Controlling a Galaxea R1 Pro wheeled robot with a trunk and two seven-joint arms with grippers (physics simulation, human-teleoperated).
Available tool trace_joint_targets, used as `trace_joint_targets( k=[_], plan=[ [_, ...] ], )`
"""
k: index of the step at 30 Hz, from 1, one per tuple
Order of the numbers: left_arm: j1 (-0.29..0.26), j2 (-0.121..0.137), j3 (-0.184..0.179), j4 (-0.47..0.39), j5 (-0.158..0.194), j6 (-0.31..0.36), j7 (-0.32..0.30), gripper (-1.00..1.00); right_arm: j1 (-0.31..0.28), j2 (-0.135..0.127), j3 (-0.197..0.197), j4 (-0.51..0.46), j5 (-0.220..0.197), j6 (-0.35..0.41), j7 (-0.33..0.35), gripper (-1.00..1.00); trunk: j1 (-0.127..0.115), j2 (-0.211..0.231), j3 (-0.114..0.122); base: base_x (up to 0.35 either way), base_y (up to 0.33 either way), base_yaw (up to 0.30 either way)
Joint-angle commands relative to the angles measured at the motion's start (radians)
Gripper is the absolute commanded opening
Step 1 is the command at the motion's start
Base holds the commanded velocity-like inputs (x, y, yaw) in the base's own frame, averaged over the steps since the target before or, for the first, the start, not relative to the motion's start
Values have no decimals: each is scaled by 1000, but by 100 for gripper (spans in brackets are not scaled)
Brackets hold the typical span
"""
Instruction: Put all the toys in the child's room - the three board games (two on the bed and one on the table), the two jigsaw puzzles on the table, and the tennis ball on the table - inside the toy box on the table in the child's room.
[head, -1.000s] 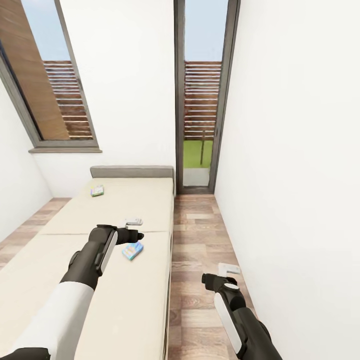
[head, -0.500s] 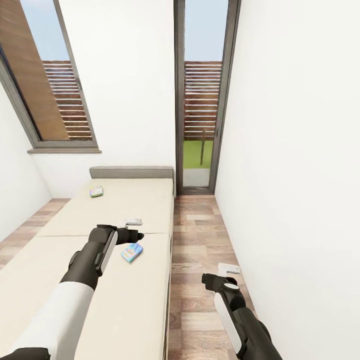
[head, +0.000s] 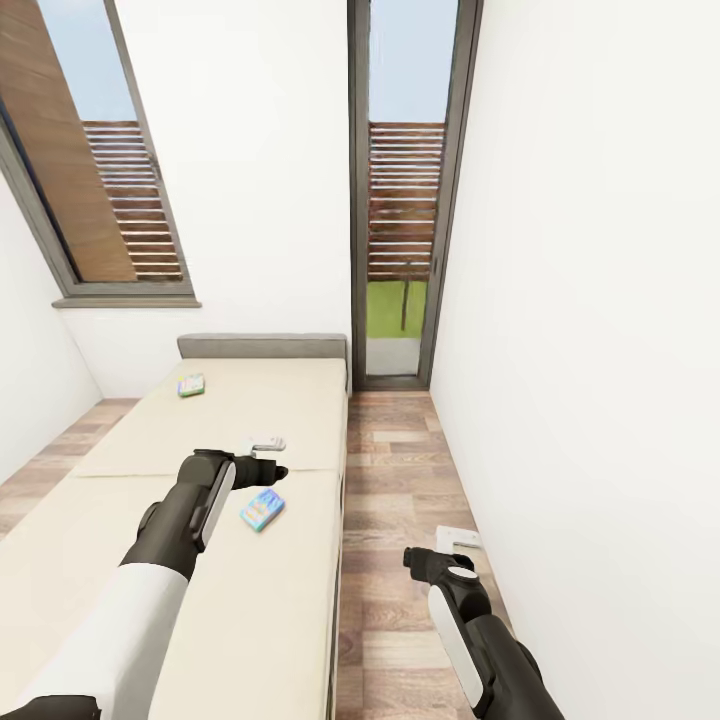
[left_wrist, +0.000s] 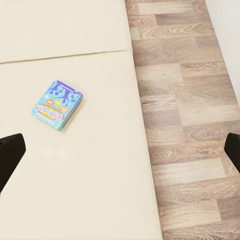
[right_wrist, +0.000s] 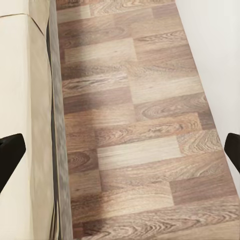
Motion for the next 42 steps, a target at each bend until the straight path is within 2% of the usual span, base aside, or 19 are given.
trace_joint_targets(
  k=[1, 11, 42],
  plan=[
    [-1, -1, 1, -1, -10, 4, -8, 100, -1, 0, 1, -1, -10, 2, -9, 100, 1, -2, -2, 105, 0, 0],
    [-1, -1, 1, -1, -10, 4, -8, 100, -1, 0, 2, -1, -10, 2, -9, 100, 1, -2, -2, 136, 0, 0],
    [-1, -1, 0, -1, -10, 4, -8, 100, -1, 0, 8, -1, -9, 2, -9, 100, 1, -2, -2, 26, 0, 0]
  ],
)
